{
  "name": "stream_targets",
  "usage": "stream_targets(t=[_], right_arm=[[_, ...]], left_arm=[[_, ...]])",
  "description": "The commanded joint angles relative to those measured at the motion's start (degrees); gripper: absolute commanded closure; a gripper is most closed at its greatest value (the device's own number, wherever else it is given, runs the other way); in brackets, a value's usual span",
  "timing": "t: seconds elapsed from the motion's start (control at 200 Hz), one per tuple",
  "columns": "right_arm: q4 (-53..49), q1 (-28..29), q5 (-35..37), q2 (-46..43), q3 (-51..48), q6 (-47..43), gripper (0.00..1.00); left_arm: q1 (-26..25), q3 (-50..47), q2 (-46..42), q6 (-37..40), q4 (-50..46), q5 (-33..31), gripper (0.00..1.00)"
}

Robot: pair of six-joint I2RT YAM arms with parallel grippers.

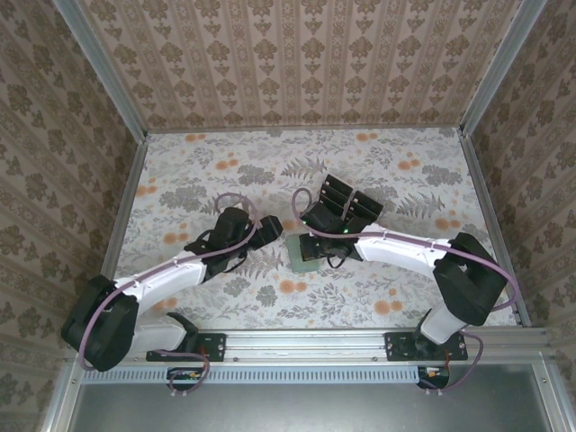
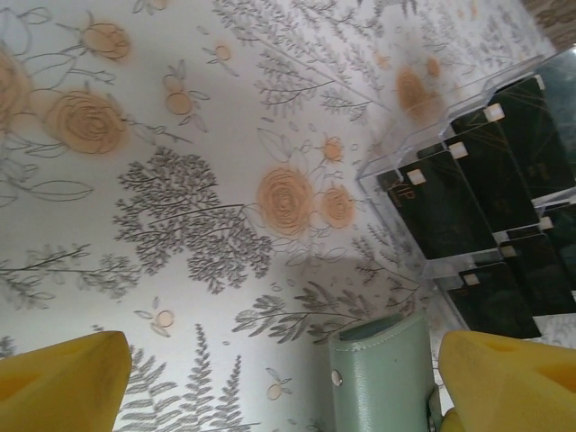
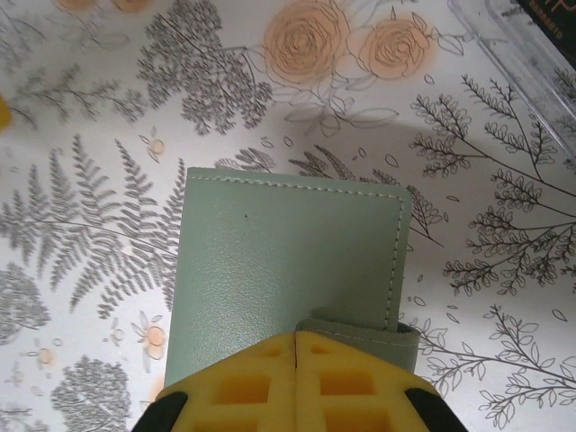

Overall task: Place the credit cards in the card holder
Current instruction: Pick up the card holder from the center of the table, then open the button on the card holder.

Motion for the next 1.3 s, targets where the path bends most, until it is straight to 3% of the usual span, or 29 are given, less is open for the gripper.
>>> stream_targets(t=[0.0, 0.29, 0.82, 1.025, 1.235, 1.295], right_arm=[[2.5, -0.8, -3.0, -2.6, -0.2, 2.8, 1.0], [4.0, -1.4, -5.0, -3.8, 1.3, 4.5, 1.0], [5.7, -1.4, -5.9, -5.7, 1.5, 5.9, 1.0], [6.0, -1.4, -6.0, -5.5, 1.3, 6.0, 1.0], [4.7, -1.6, -3.7, -6.5, -0.8, 5.1, 1.0], [4.2, -2.0, -2.7, -7.2, -1.7, 4.8, 1.0]], left_arm=[[-1.3, -1.8, 0.6, -2.9, 6.4, 0.1, 0.05], [-4.1, -2.7, 2.3, -5.4, 14.2, -1.9, 0.09], [-7.6, -3.3, 6.7, -8.5, 21.7, -3.6, 0.28], [-8.2, -3.0, 8.8, -8.8, 26.2, -3.7, 0.55], [-8.4, -3.3, 8.0, -6.9, 27.3, -5.3, 1.0], [-8.3, -3.5, 7.1, -6.2, 26.5, -5.9, 1.0]])
